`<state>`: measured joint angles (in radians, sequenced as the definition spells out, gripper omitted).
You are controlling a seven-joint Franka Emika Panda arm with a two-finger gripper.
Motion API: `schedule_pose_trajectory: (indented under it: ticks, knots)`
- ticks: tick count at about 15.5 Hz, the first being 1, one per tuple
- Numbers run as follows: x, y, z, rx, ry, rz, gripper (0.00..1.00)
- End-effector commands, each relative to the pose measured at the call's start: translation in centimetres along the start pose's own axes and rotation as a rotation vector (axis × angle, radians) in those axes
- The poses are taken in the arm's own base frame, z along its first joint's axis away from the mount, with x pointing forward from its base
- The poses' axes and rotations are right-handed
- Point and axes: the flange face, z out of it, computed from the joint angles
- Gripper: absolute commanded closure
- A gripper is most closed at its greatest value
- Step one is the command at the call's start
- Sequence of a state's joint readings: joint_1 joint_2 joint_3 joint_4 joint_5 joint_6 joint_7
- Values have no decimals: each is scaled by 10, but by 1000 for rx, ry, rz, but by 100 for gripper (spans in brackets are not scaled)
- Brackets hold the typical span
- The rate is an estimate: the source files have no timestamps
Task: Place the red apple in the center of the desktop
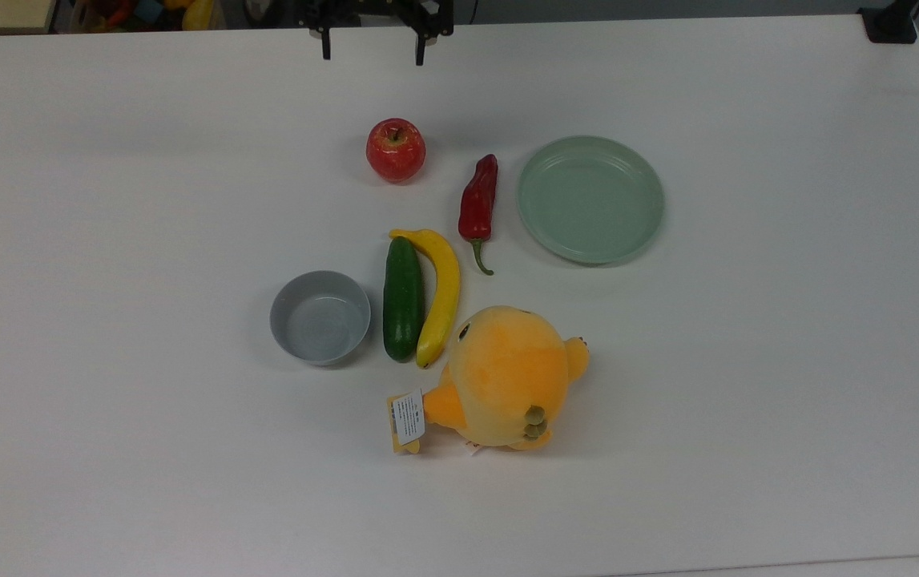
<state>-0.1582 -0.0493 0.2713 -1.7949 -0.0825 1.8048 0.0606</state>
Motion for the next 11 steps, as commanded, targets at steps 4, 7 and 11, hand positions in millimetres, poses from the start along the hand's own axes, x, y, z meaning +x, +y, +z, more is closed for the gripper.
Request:
schedule_pose_trajectory:
  ticks: [4, 7, 11]
  knots:
    - [15, 18, -2, 104, 82, 86, 0]
    - [16, 12, 2, 113, 69, 72, 0]
    - [15, 17, 1, 126, 68, 40, 0]
